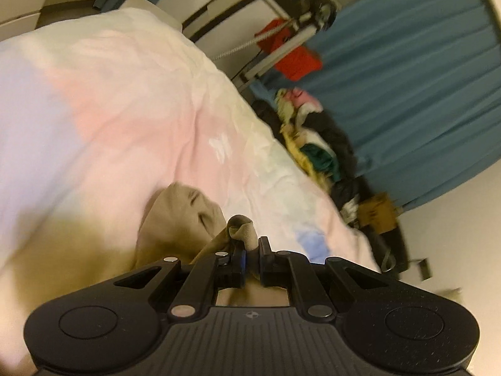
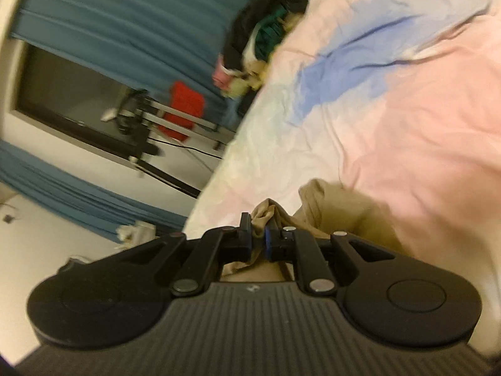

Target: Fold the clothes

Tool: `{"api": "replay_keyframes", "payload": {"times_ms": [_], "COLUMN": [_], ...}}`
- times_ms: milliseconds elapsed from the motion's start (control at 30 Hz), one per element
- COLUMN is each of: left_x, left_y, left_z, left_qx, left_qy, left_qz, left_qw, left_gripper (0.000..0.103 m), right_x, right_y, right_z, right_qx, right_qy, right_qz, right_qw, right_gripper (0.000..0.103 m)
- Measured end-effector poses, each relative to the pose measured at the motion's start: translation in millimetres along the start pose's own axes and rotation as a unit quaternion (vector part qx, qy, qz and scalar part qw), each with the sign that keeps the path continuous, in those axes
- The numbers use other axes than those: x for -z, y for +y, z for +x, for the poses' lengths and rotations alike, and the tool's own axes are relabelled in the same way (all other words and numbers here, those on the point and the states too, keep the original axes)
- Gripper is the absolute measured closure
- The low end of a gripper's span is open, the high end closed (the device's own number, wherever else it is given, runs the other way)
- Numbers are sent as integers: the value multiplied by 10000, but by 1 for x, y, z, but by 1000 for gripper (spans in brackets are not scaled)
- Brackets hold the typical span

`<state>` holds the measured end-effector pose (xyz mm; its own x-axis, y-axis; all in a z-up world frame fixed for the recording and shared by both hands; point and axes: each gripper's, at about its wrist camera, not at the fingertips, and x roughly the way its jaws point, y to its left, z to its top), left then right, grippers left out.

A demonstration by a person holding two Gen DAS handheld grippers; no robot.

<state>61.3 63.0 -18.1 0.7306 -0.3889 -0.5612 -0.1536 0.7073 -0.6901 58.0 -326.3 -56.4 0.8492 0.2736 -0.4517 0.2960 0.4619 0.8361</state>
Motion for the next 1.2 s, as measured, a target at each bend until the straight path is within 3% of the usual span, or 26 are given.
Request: {"api": "replay_keyframes", "payload": {"times_ms": [167,367,433,467,500,533,600,700,767,800,900,933,1033,1200], "left_x": [-22,-22,-19,-15,-10,-5,6,24,31,33,37,37,36,31], "left_y": [-3,13,5,0,-6,-13,-24,-33,-34,-34,-33,-32,-24,-7], "left_z": [55,76,71,66,59,53,41,31,33,37,49,56,79,106], "left_qx": [-136,71,157,185,193,200,39,-217,-310,-365,-502,-564,-825,-1082], "left_qy": [61,126,56,-22,-131,-240,-353,-422,-347,-309,-235,-210,-152,192], "left_qz": [521,741,1093,1322,1577,1830,2246,2782,2924,2971,3151,3217,3352,3262], "left_qw": [9985,9971,9939,9911,9872,9826,9738,9593,9552,9537,9474,9449,9384,9389], "left_gripper": [94,86,64,56,42,32,23,21,21,21,21,21,21,22], "right_x": [-25,-22,-18,-15,-11,-7,2,14,21,25,30,32,39,40], "right_y": [-18,-39,-34,-29,-24,-16,1,21,30,34,36,35,30,19], "right_z": [60,70,63,58,51,45,33,24,23,22,35,41,68,114], "right_qx": [435,74,-119,-254,-435,-571,-669,-477,-364,-308,-10,91,440,884], "right_qy": [255,490,535,562,591,622,653,530,445,402,426,406,412,532], "right_qz": [117,38,-135,-220,-297,-418,-807,-1618,-2172,-2446,-2956,-3133,-3642,-3810], "right_qw": [9987,9988,9984,9979,9969,9956,9923,9842,9744,9683,9544,9487,9294,9188], "right_gripper": [91,89,72,44,16,13,15,14,18,33,57,60,61,64]}}
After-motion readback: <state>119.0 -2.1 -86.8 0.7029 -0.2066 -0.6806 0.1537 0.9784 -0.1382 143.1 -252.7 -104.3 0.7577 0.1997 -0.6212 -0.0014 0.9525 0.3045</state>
